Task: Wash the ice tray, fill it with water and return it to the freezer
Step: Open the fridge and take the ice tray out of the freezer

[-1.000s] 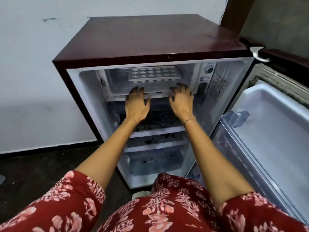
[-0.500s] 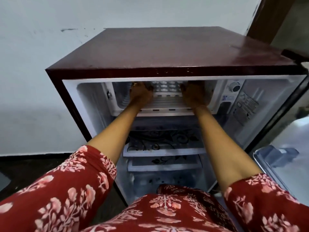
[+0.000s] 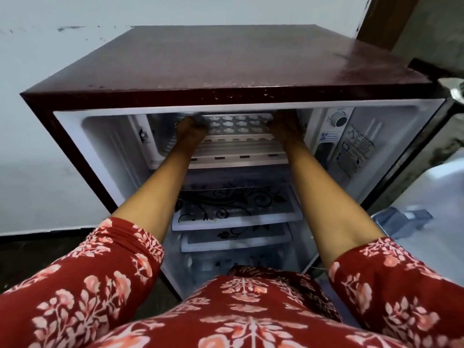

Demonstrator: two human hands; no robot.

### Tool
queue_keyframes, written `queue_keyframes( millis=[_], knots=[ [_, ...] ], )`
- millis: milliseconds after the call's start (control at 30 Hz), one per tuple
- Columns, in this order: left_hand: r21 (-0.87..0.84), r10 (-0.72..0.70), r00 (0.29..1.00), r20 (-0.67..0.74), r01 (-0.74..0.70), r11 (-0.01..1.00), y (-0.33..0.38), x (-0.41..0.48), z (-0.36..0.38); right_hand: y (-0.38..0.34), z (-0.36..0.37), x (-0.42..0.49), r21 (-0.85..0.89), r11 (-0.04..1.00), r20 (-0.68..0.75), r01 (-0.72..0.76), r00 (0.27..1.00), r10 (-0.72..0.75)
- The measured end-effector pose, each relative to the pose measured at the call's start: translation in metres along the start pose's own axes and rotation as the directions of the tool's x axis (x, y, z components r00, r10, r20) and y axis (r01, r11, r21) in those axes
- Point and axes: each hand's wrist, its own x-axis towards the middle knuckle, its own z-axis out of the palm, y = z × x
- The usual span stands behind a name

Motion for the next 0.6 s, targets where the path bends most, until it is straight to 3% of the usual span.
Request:
queue_keyframes(
  millis=[133, 300, 433, 600],
  knots=[
    [0.025, -0.016, 0.997, -0.069, 0.018, 1.000, -0.003, -0.033, -0.008, -0.007, -0.015, -0.020, -0.091, 0.995, 0.004, -0.028, 1.000, 0.029],
    [0.053, -0.077, 0.996, -0.044, 0.079, 0.995, 0.003, -0.065, -0.026, -0.010, -0.023, -0.048, -0.030, 0.990, 0.076, -0.137, 0.987, 0.139],
    [0.093, -0.103, 0.994, -0.034, 0.105, 0.990, 0.012, -0.091, -0.044, -0.010, -0.038, -0.075, 0.109, 0.949, 0.128, -0.296, 0.951, 0.282],
    [0.086, -0.125, 0.992, -0.011, 0.126, 0.988, 0.013, -0.128, -0.061, -0.005, -0.047, -0.110, 0.325, 0.874, 0.091, -0.362, 0.931, 0.352]
  ],
)
